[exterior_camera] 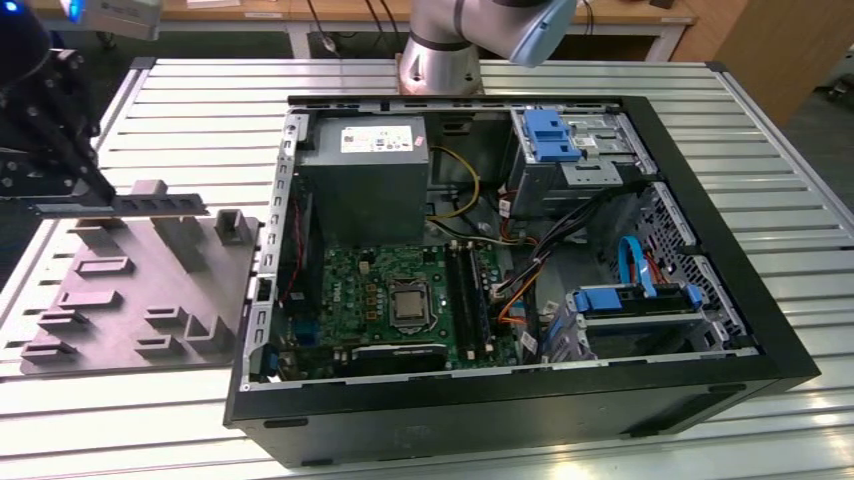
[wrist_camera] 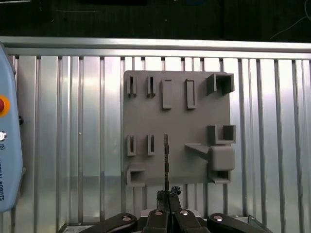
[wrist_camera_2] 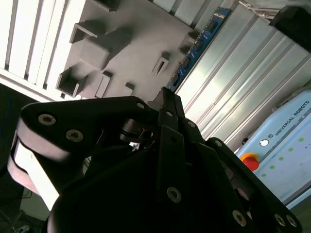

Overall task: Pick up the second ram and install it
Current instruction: 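Pick up the second ram and move it above second insertion slot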

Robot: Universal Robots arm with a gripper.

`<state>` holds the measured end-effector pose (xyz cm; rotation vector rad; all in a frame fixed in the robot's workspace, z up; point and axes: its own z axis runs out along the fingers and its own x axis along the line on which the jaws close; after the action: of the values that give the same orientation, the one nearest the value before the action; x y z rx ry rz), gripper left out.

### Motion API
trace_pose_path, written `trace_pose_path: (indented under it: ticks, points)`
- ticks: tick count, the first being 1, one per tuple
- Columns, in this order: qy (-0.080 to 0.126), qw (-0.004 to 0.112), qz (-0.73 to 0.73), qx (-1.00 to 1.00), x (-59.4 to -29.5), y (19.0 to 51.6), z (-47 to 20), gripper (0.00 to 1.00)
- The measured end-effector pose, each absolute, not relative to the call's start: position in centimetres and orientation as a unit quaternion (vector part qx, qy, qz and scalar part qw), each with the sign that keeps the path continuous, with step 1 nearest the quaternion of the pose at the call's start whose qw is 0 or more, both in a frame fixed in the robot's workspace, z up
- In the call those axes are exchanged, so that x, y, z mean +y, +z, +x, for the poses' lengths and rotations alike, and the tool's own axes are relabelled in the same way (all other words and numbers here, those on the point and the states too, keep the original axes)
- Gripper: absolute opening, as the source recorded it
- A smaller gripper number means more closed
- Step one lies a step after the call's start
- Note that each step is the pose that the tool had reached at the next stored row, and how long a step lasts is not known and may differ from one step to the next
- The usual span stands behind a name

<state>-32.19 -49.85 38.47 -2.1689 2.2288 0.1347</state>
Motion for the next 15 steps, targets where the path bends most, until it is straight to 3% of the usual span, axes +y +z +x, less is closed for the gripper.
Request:
trace_pose_path:
  ticks: [15]
  points:
    - [0.044,0.013,-0.697,0.716,-49.9,38.5,-25.4,0.12]
